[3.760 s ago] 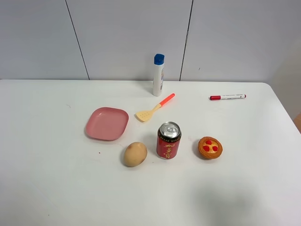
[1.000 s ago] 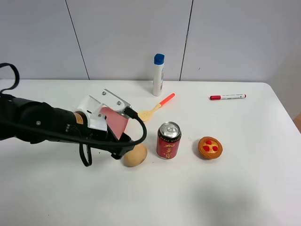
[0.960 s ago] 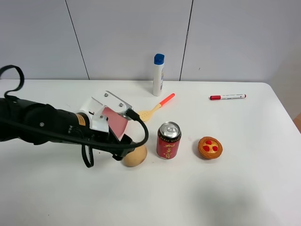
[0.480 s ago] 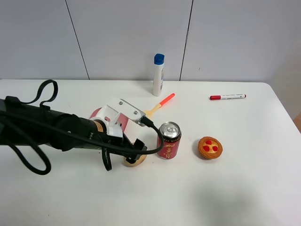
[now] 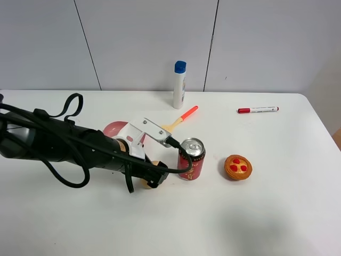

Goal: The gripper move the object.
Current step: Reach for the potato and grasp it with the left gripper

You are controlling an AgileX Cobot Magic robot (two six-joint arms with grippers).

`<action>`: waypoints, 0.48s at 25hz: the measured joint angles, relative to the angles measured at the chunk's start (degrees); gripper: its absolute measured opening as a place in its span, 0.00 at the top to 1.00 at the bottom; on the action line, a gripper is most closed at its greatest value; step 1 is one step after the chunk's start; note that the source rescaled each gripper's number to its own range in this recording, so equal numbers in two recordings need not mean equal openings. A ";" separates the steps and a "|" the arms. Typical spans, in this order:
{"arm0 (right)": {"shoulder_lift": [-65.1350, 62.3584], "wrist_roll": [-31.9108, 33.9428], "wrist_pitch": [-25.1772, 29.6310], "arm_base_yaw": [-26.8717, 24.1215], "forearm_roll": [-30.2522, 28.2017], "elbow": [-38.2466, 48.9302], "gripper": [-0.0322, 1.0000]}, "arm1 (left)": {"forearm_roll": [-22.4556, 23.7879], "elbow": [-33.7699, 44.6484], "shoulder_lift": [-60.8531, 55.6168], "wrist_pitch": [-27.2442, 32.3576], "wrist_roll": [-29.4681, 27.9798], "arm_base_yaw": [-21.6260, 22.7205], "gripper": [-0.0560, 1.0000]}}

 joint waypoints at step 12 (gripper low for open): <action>0.00 0.00 0.00 0.00 0.00 0.00 0.00 | 1.48 -3.22 2.30 9.47 0.00 0.06 0.02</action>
